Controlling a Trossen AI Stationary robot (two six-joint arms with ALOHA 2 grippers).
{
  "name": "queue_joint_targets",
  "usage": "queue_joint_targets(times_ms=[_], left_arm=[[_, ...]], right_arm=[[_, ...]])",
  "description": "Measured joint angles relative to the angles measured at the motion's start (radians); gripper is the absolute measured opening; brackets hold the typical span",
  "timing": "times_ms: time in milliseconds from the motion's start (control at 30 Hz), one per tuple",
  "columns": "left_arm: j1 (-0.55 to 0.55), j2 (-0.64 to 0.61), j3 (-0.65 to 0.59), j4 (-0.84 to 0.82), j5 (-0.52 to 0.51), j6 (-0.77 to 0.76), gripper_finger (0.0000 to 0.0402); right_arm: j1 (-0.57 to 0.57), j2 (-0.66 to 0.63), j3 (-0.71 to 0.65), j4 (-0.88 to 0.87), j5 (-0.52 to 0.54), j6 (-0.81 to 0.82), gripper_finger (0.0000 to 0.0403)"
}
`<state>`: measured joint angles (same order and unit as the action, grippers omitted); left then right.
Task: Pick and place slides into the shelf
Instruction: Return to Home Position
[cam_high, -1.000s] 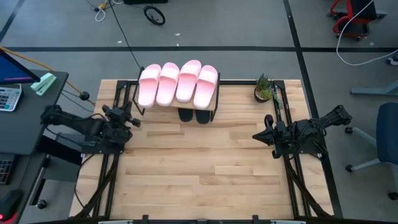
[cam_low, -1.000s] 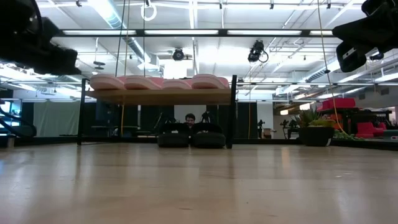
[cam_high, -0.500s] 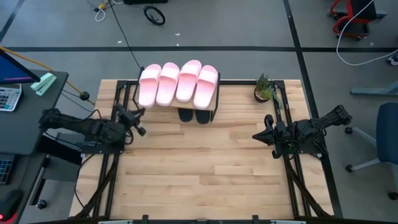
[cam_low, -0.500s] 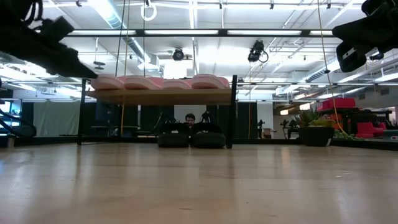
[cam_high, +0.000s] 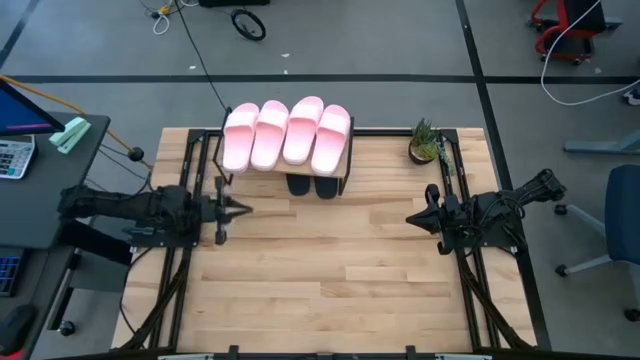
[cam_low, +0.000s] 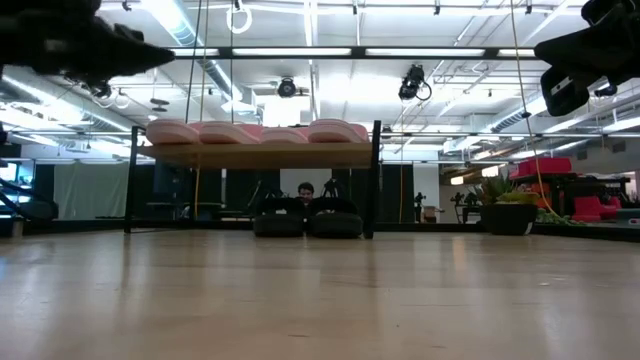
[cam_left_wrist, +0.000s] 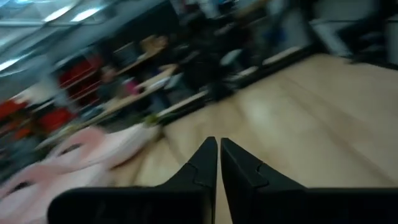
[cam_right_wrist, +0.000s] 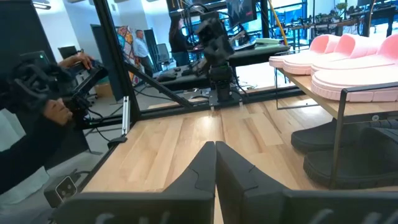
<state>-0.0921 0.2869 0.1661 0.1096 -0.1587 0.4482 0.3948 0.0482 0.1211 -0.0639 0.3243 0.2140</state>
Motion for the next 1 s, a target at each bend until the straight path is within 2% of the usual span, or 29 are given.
queue_joint_targets(times_ms=[67, 133, 233, 367, 533, 667, 1000], left_arm=[[0.020, -0.011, -0.042, 0.022, 0.097, 0.025, 0.0024], [0.034, -0.029, -0.093, 0.063, 0.123, 0.004, 0.0023], [0.056, -0.049, -0.155, 0.129, 0.127, -0.036, 0.0028], [0.085, -0.053, -0.156, 0.127, 0.127, -0.073, 0.0035], [0.146, -0.086, -0.156, 0.120, 0.127, -0.275, 0.0039], [0.196, -0.141, -0.156, 0.080, 0.127, -0.380, 0.0034], [0.248, -0.247, -0.156, -0.048, 0.127, -0.527, 0.0024]], right_arm=[[0.000, 0.000, 0.000, 0.000, 0.000, 0.000, 0.0010], [0.000, 0.000, 0.000, 0.000, 0.000, 0.000, 0.0010], [0.000, 0.000, 0.000, 0.000, 0.000, 0.000, 0.0009], [0.000, 0.000, 0.000, 0.000, 0.000, 0.000, 0.0009], [0.000, 0.000, 0.000, 0.000, 0.000, 0.000, 0.0009], [0.000, 0.000, 0.000, 0.000, 0.000, 0.000, 0.0010], [0.000, 0.000, 0.000, 0.000, 0.000, 0.000, 0.0009]])
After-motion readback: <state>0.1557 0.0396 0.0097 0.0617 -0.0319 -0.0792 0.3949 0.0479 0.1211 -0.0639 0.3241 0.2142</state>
